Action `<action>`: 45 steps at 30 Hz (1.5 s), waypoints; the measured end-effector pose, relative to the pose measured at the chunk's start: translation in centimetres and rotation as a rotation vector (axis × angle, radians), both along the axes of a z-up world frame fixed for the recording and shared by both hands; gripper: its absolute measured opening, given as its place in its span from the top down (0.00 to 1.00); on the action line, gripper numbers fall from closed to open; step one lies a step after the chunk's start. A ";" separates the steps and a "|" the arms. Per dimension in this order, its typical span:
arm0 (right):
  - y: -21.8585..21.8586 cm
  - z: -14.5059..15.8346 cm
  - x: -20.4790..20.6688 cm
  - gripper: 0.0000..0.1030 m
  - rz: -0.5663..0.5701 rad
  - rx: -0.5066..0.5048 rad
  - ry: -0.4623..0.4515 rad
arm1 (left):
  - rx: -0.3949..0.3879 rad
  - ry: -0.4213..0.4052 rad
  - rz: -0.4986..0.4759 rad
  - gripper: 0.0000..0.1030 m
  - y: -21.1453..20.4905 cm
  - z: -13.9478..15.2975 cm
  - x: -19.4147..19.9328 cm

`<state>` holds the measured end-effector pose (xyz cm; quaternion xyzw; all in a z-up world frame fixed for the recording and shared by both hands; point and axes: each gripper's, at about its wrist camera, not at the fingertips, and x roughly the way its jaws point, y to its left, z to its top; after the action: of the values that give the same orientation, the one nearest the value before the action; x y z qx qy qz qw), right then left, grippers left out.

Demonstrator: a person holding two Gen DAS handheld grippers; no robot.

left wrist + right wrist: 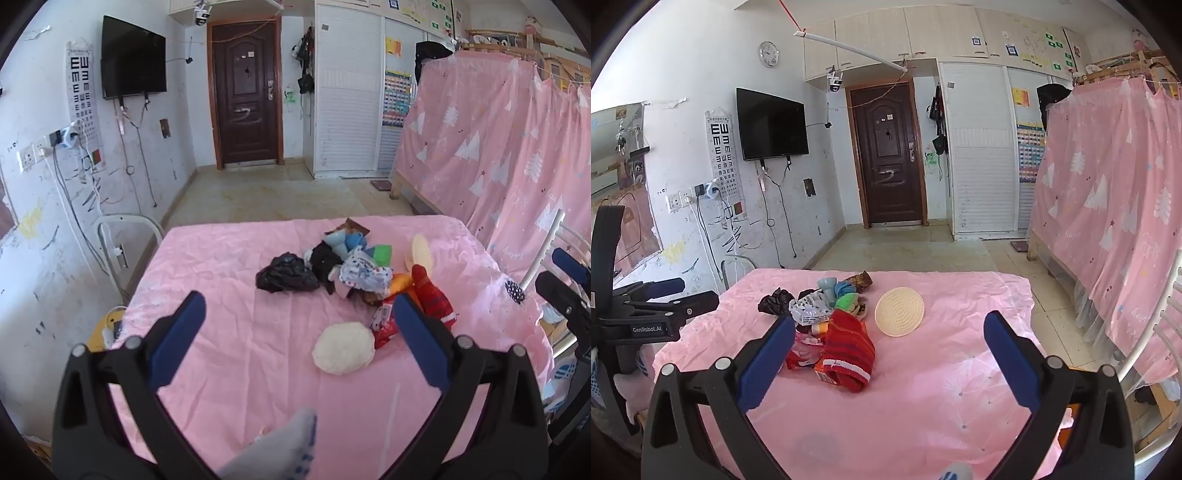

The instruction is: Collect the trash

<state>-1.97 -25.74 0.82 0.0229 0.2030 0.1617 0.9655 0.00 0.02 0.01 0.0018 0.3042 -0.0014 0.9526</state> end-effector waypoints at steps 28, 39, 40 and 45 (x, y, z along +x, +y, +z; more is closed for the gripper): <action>-0.1 0.1 0.2 0.10 -0.003 0.002 0.011 | 0.005 -0.010 0.000 0.06 0.0 0.0 0.0; 0.0 0.1 0.1 0.10 -0.007 0.003 0.007 | 0.007 -0.012 0.001 0.06 0.0 0.0 0.0; 0.0 0.1 0.1 0.10 -0.009 0.002 0.008 | 0.006 -0.011 0.001 0.06 0.0 0.0 0.0; 0.0 0.1 0.1 0.10 -0.008 0.003 0.007 | 0.008 -0.013 0.001 0.06 0.0 0.0 -0.1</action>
<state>-1.84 -25.76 0.89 0.0259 0.2062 0.1581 0.9653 -0.06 -0.03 0.03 0.0053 0.2979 0.0001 0.9546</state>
